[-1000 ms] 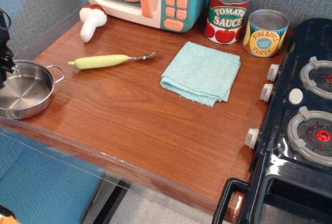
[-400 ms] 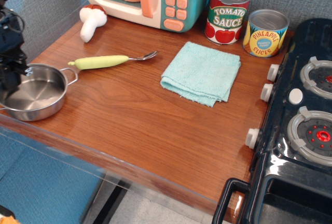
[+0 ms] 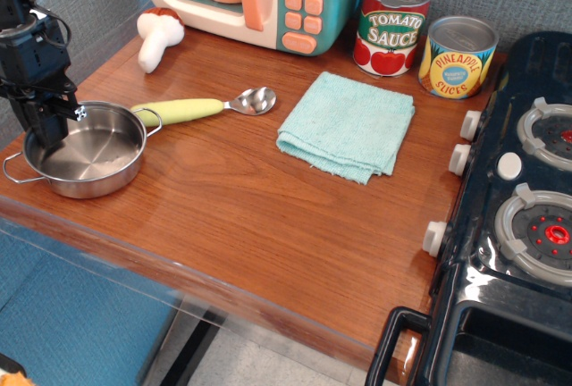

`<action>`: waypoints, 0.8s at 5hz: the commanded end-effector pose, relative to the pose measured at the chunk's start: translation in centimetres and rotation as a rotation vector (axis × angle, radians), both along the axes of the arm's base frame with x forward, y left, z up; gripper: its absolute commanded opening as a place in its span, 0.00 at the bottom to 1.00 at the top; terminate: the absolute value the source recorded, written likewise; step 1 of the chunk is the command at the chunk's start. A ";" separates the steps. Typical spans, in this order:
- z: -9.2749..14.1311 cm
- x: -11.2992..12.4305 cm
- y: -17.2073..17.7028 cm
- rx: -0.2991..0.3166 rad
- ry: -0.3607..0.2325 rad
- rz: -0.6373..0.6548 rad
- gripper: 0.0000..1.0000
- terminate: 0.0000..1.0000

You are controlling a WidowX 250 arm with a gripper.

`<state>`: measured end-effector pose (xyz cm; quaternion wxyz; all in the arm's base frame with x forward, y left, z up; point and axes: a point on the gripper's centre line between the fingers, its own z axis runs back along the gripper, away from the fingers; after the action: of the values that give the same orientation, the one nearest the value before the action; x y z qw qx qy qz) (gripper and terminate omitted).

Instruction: Move the steel pot from above the blue cloth and place it in far left edge of the table.

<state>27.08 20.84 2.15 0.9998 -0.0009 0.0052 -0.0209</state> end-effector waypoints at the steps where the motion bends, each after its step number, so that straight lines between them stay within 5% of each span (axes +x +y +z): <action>1: 4.3 0.1 -0.6 0.076 -0.112 -0.012 1.00 0.00; 4: 7.6 -1.1 -0.5 0.110 -0.184 -0.009 1.00 0.00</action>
<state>26.53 20.12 7.44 0.9967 0.0382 -0.0669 -0.0250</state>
